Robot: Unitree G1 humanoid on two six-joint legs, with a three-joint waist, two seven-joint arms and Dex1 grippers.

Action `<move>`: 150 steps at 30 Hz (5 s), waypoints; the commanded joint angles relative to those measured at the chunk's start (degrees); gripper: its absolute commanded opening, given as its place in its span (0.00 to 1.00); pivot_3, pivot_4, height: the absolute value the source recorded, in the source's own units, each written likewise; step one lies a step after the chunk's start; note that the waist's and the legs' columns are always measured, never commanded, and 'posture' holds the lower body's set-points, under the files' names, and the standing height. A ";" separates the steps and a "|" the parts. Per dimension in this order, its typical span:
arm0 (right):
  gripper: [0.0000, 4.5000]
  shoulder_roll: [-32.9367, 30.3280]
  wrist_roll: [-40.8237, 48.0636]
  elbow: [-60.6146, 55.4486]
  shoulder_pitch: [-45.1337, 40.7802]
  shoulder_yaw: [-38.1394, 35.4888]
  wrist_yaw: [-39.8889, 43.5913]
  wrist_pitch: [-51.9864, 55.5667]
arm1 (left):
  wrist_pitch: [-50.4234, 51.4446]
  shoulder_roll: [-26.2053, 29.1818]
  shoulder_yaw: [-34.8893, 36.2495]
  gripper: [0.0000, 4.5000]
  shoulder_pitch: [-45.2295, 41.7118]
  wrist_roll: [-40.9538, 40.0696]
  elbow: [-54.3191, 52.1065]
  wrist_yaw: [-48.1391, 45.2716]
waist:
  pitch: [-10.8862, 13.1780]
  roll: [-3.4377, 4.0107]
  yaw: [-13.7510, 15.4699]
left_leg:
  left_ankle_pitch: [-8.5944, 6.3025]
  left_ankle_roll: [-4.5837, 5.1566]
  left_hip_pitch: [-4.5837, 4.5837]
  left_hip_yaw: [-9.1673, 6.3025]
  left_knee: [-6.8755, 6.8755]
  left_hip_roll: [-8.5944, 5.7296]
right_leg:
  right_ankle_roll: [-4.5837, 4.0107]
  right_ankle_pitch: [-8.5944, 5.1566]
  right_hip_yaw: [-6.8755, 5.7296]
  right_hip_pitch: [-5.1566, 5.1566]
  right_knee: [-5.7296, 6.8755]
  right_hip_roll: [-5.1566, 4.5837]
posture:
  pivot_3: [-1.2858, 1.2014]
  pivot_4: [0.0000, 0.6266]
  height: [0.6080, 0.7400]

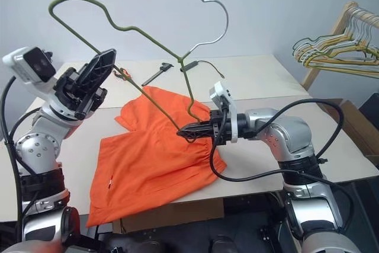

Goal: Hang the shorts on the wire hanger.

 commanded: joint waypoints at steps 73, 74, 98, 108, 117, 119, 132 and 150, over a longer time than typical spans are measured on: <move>0.00 -26.29 4.79 20.66 13.49 3.18 6.31 32.10 | -19.85 21.43 -20.13 0.99 19.50 44.14 -11.61 -8.06 | 0.02 0.11 -0.37 | -0.22 0.33 -0.21 0.11 0.53 0.15 | 0.12 -0.01 0.08 -0.09 0.03 0.01 | 0.53 0.00 1.00; 0.00 -26.26 4.77 20.65 13.42 3.26 6.70 31.87 | -19.86 21.46 -20.15 0.99 19.63 44.30 -11.58 -7.89 | 0.02 0.11 -0.35 | -0.22 0.34 -0.21 0.11 0.53 0.15 | 0.12 -0.01 0.08 -0.08 0.03 0.01 | 0.53 0.00 1.00; 0.00 -21.90 -7.88 34.27 -0.01 17.87 17.31 21.51 | -20.11 19.58 -21.24 0.99 19.53 46.95 -11.40 -5.20 | 0.02 0.13 -0.07 | -0.21 0.33 -0.22 0.11 0.58 0.14 | 0.12 0.00 0.07 -0.10 0.11 0.01 | 0.55 0.00 1.00; 0.00 -22.90 -10.84 36.52 -0.43 17.75 19.99 20.10 | -20.39 19.12 -21.58 0.99 20.53 47.66 -12.04 -4.34 | 0.01 0.16 0.72 | -0.21 0.33 -0.22 0.12 0.60 0.13 | 0.12 0.01 0.07 -0.11 0.11 0.00 | 0.54 0.00 1.00; 0.00 -26.04 -7.03 32.62 4.12 9.36 19.92 22.11 | -20.48 18.64 -21.70 0.99 20.31 47.94 -11.83 -4.61 | 0.00 0.18 1.16 | -0.21 0.33 -0.23 0.13 0.62 0.12 | 0.12 0.01 0.07 -0.11 0.12 -0.01 | 0.54 0.00 1.00; 0.00 -26.94 -6.48 30.76 5.36 8.87 19.91 22.94 | -20.54 18.57 -21.85 0.99 20.15 47.91 -11.67 -4.77 | 0.00 0.18 1.21 | -0.21 0.33 -0.23 0.12 0.61 0.12 | 0.12 0.01 0.07 -0.11 0.12 -0.02 | 0.54 0.00 1.00; 0.00 -28.36 -6.51 25.27 11.45 9.74 19.09 24.22 | -20.90 18.49 -22.49 0.99 19.83 48.21 -11.39 -5.06 | -0.01 0.21 1.07 | -0.21 0.33 -0.21 0.12 0.63 0.13 | 0.12 0.01 0.08 -0.10 0.12 0.01 | 0.54 0.00 1.00; 0.00 -23.75 -10.87 34.46 1.56 18.73 24.83 19.37 | -20.77 18.53 -22.33 0.99 20.64 49.35 -12.14 -4.20 | -0.01 0.21 1.23 | -0.21 0.33 -0.22 0.12 0.65 0.13 | 0.12 0.01 0.08 -0.10 0.13 0.01 | 0.55 0.00 1.00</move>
